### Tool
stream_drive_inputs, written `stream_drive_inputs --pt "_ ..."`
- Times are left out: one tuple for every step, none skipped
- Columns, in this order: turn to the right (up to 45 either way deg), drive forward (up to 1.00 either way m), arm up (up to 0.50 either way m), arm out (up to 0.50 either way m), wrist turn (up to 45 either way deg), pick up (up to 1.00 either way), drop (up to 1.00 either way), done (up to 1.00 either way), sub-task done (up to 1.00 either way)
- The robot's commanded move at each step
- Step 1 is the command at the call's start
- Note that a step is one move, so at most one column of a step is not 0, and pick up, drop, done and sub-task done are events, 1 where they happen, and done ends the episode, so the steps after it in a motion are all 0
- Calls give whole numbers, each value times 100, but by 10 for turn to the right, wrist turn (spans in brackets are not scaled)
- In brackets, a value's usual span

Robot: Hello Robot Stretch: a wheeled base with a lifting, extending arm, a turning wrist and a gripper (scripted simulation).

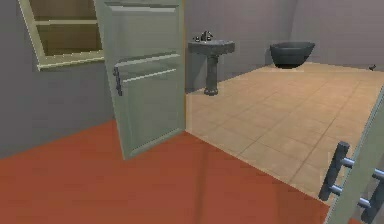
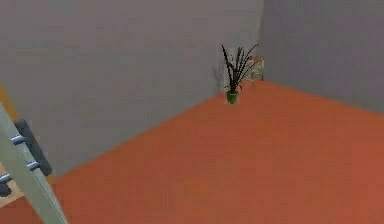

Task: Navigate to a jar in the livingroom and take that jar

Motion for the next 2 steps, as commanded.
stream_drive_inputs --pt "0 85 0 0 0 0 0 0 0" --pt "390 0 0 0 0 0 0 0 0"
